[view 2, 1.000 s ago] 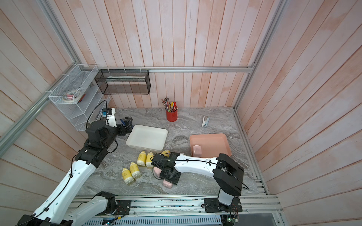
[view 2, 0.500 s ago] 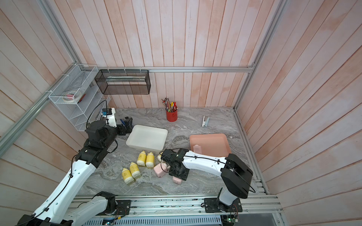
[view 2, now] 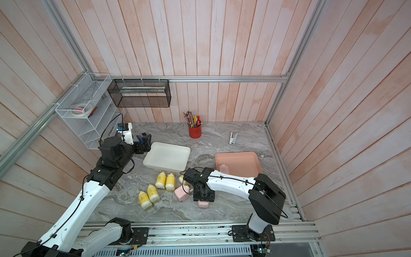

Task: Place the pencil sharpeners by color into the storage box
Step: Pick up the pencil sharpener from the center of the board, then place the pencil sharpener in the storage box.

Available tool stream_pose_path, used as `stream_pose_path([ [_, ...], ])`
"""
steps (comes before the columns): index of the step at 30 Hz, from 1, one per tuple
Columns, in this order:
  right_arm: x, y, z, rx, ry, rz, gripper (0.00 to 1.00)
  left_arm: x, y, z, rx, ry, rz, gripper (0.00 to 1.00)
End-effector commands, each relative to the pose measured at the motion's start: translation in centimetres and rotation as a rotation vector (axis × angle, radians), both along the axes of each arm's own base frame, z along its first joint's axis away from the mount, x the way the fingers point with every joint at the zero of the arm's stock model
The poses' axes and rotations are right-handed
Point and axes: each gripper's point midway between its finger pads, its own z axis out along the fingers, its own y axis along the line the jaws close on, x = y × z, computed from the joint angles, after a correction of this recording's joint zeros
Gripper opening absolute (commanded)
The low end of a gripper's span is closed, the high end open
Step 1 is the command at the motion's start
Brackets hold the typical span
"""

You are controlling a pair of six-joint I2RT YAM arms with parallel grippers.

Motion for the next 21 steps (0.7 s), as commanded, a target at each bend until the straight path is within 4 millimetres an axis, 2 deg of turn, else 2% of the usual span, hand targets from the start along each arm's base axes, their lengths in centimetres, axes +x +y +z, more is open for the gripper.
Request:
stream_pose_path([
  [1,0.0,-0.1,-3.0,-0.04,0.025,0.058,0.54,0.0,-0.3,-0.1,0.01,0.009,-0.012,1.0],
  [11,-0.1,0.2,-4.3,-0.008,0.019,0.053,0.59,0.2,-0.2,-0.5,0.016,0.019,-0.007,1.0],
  [21,-0.1,0.1,-4.5,-0.006,0.009,0.053,0.6,0.2,-0.2,-0.6,0.019,0.022,-0.004,1.0],
])
